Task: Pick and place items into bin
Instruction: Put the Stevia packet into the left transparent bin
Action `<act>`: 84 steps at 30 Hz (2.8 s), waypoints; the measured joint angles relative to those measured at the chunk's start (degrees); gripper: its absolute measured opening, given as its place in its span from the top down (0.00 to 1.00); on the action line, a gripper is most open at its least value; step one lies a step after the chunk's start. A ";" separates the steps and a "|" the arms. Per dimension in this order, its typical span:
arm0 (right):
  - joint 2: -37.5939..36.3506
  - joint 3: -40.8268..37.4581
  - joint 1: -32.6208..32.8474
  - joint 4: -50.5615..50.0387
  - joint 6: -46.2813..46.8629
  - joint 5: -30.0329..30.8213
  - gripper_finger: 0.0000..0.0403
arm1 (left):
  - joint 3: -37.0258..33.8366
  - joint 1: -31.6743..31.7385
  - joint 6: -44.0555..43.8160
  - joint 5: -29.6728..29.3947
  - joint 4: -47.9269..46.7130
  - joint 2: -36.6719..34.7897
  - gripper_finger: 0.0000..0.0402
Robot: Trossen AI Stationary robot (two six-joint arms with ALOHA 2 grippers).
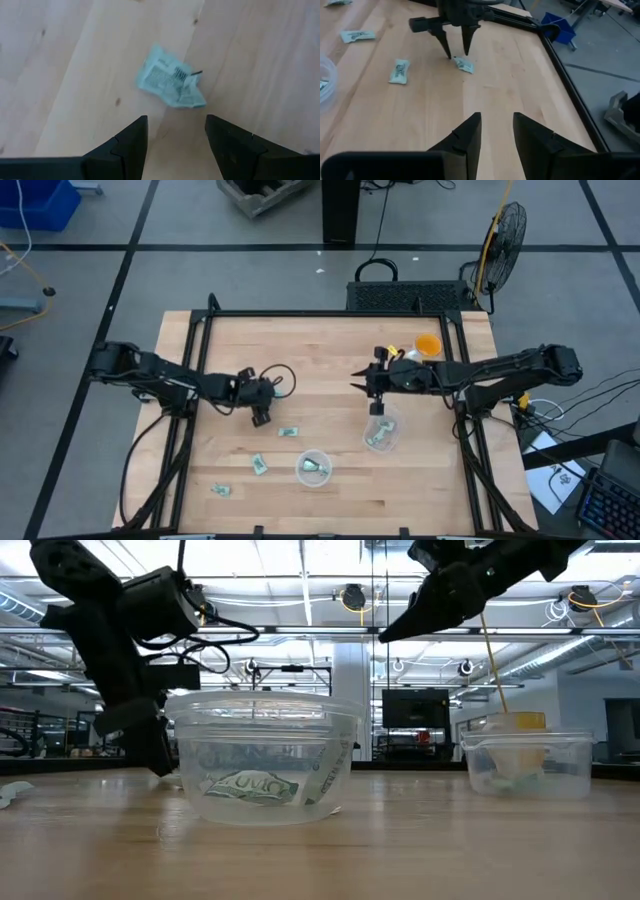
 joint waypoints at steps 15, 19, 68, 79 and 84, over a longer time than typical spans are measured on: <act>0.00 -0.02 -0.71 -0.82 0.33 -0.19 0.74 | -0.09 -3.48 6.25 -4.54 4.30 0.16 0.48; 0.00 -0.02 -0.71 -0.82 0.33 -0.21 0.74 | -0.09 -3.47 8.90 -4.96 4.19 0.16 0.52; -0.04 -0.67 -0.71 -0.61 -0.70 -0.19 0.73 | -0.11 -0.65 17.85 -6.24 13.16 3.46 0.99; -0.02 -2.91 -1.91 -0.04 -3.26 0.18 0.64 | 8.54 -6.77 28.23 8.31 25.59 1.31 0.99; -0.02 -2.93 -1.82 0.07 -2.70 0.22 0.63 | 14.43 -12.65 24.70 17.96 25.54 1.10 0.99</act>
